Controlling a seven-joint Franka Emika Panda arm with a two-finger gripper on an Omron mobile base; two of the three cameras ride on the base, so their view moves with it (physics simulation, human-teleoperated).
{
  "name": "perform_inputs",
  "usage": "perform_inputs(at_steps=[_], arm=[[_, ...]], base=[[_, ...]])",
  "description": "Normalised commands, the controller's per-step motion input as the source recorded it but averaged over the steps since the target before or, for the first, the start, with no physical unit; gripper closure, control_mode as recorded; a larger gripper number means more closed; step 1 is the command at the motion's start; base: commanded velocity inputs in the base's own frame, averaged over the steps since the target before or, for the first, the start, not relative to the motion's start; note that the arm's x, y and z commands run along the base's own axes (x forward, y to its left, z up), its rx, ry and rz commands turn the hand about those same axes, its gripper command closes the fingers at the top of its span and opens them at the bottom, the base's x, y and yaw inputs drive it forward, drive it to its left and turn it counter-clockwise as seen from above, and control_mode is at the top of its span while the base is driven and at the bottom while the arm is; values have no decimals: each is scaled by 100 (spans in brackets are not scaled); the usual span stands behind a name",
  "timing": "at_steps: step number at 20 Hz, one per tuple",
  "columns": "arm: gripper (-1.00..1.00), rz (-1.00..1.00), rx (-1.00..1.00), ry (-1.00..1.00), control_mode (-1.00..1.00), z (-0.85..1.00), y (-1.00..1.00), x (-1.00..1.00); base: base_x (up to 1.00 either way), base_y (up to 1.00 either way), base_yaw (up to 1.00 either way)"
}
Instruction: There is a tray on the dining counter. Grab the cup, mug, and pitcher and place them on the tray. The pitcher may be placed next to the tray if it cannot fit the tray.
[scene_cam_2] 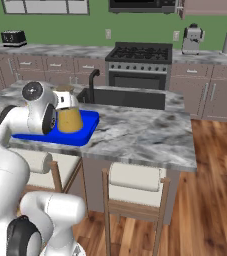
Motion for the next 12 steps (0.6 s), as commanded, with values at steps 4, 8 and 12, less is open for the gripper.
perform_inputs(at_steps=[4,8,12], arm=[[-100,0,0,0,-100,36,-6,-50],[-100,0,0,0,-100,36,-3,-47],[-100,0,0,0,-100,31,-4,-53]], base=[[0,0,0],[0,0,0],[0,0,0]])
